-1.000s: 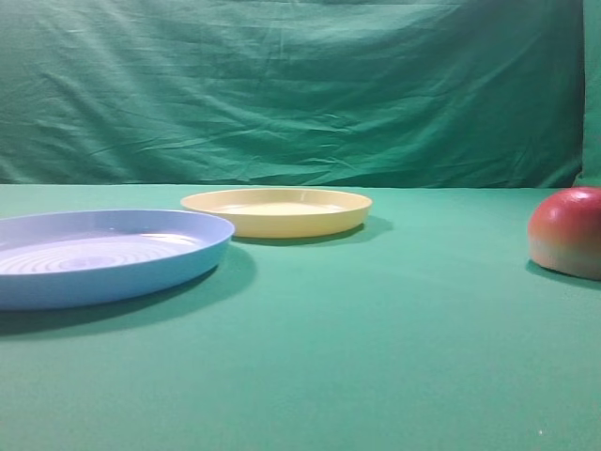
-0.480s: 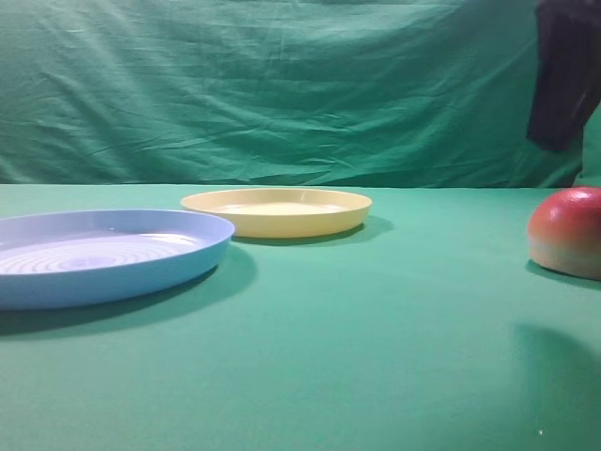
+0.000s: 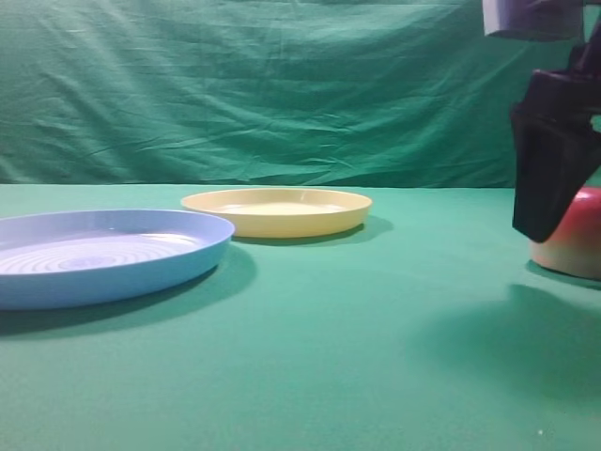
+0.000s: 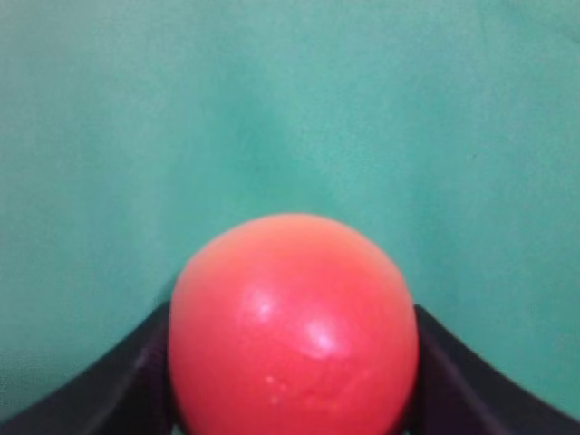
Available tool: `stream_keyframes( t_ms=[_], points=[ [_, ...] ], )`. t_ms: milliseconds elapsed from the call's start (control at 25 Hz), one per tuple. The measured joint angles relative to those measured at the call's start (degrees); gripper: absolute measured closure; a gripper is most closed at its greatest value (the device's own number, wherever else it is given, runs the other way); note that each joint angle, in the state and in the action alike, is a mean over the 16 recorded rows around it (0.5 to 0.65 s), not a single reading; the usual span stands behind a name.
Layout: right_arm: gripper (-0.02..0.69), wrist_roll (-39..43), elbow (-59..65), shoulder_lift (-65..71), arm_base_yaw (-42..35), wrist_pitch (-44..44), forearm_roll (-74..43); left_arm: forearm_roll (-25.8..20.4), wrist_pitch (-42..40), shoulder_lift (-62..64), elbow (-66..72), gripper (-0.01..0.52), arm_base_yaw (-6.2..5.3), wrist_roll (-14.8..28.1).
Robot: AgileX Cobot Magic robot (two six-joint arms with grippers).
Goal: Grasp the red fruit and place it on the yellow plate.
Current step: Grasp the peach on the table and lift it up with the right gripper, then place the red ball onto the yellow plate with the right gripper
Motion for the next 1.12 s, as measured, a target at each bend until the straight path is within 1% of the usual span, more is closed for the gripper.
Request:
stream_keyframes(
  t_ms=[120,280,400,640,760,880,960,1120],
  points=[
    [0.286,0.5,-2.1,0.5,0.1,0.9,0.1,0.0,0.0,0.0,0.0,0.357,0.0,0.0],
    [0.344,1.1,-6.9,0.8,1.2,2.0,0.8,0.0,0.0,0.0,0.0,0.357,0.0,0.0],
    [0.367,0.9,-12.0,1.8,2.9,2.4,1.6,0.0,0.0,0.0,0.0,0.357,0.0,0.0],
    [0.379,-0.7,-24.9,7.4,7.5,2.5,3.3,0.0,0.0,0.0,0.0,0.357,0.0,0.0],
    [0.378,-1.8,-31.1,11.7,9.9,1.8,4.0,0.0,0.0,0.0,0.0,0.357,0.0,0.0],
    [0.355,-2.8,-36.5,16.5,11.7,1.3,4.4,0.0,0.0,0.0,0.0,0.357,0.0,0.0],
    [0.321,-3.5,-39.6,19.5,12.5,1.3,4.5,0.0,0.0,0.0,0.0,0.357,0.0,0.0],
    [0.232,-4.3,-44.5,24.2,13.3,2.2,4.3,0.0,0.0,0.0,0.0,0.357,0.0,0.0]
  ],
)
